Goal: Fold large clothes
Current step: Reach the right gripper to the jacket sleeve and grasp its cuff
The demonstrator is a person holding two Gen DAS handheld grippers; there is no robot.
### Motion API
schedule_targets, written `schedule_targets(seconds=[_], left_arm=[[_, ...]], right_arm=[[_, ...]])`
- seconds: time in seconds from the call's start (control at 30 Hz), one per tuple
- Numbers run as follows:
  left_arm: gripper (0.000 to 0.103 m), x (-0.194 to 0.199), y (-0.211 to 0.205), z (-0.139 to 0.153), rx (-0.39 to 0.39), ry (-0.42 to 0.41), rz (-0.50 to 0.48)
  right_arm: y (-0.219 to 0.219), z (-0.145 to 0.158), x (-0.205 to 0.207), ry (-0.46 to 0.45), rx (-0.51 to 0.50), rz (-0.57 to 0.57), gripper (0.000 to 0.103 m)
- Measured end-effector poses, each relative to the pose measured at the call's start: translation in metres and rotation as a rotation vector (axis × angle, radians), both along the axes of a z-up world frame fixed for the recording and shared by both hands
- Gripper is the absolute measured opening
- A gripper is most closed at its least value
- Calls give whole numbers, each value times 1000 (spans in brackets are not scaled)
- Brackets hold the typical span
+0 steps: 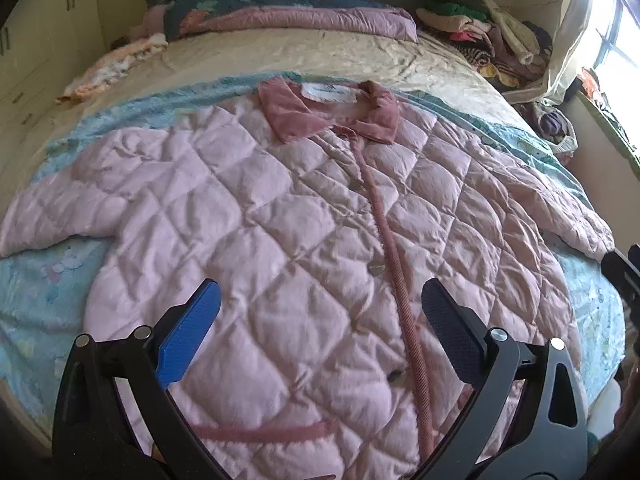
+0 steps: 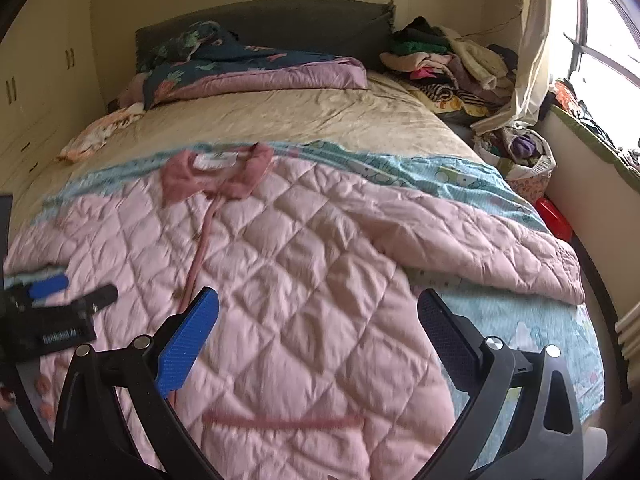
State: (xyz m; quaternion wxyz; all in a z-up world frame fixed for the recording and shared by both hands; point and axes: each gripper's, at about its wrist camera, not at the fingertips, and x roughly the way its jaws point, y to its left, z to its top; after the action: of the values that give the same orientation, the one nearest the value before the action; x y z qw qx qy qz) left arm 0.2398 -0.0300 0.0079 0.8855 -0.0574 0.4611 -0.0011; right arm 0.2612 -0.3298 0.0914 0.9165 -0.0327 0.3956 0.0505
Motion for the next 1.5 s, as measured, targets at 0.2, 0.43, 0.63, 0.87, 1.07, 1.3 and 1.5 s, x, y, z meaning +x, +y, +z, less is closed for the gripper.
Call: schedule_targets(seconds=[0.2,0.43,0.63,0.87,1.07,1.3,1.5], left_arm=[[94,30,-10,-3,-6,2,-16],[94,71,-23,-9,-10,13,-12],[94,99,-35,-16,1,-2,-8],[94,129,-42,-28,-29,10,-20],[94,150,-42,-36,0,26,-16],[94,176,-41,-46,82,58,-19],[94,188,-25,-45,59,47,-8]], right_arm=[[-14,1,39,-12,39,-55,99],[-57,-21,86,63,145,-156,99],[-115,-51,104,104,155,-303,99],[-200,-85,117,141,231,-543,99],[-275,-112,111,177,327,-767,99],[-336,-146,107,201,434,-948,99],[-371,-155,109,94,515,-1011,98]])
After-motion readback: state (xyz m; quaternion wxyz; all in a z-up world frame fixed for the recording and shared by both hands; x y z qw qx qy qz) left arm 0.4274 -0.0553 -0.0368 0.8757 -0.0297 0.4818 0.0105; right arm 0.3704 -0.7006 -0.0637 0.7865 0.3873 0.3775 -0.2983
